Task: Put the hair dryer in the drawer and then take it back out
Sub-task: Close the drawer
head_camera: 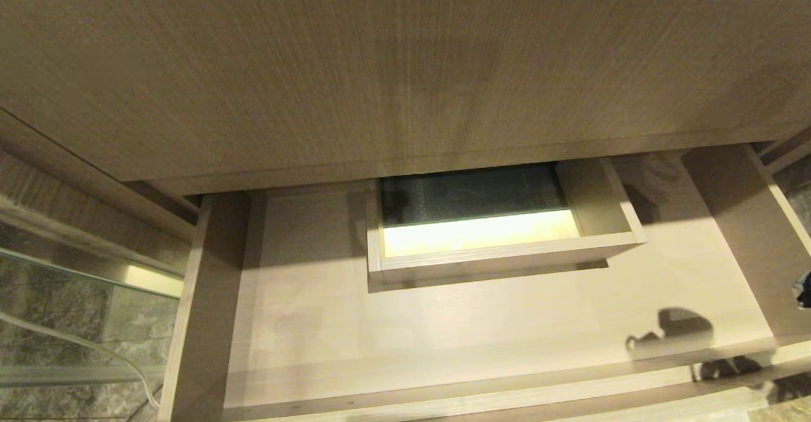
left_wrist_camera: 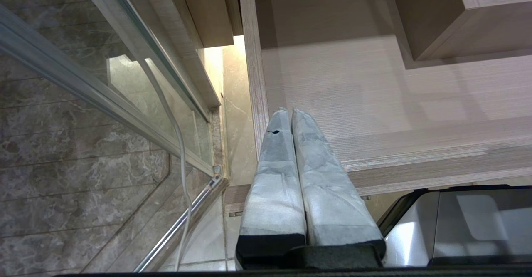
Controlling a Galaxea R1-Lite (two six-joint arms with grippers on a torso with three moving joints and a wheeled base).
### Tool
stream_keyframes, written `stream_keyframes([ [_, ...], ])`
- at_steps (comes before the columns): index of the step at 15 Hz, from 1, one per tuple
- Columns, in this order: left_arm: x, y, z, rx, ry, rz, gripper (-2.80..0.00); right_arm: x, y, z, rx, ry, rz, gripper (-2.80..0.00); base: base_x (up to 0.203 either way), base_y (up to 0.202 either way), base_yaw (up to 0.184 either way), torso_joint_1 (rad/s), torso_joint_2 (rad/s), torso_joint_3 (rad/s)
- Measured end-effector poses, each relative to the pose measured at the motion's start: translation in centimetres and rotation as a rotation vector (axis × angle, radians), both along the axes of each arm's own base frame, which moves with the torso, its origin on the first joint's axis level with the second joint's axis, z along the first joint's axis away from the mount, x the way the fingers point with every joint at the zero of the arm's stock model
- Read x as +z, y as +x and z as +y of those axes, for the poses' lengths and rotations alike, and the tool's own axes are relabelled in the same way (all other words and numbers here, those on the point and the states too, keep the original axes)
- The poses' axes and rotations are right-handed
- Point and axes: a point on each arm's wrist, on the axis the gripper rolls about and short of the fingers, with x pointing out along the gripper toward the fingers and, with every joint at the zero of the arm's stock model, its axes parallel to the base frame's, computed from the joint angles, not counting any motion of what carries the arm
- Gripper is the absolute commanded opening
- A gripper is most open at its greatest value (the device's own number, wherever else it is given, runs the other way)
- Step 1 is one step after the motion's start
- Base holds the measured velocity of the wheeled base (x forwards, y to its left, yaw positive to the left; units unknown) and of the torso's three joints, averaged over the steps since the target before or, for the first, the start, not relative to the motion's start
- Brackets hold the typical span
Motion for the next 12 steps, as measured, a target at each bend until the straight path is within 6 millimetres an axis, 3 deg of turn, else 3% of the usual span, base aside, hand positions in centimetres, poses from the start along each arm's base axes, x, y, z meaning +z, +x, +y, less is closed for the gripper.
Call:
stream_keyframes([
  [12, 0.0, 0.0, 0.0, 0.0, 0.0, -0.001, -2.8, -2.6, 4.4, -1.7, 0.085, -0.089, 0.182, -2.8, 0.0, 0.0, 0.0, 0.0, 0.0, 0.0],
])
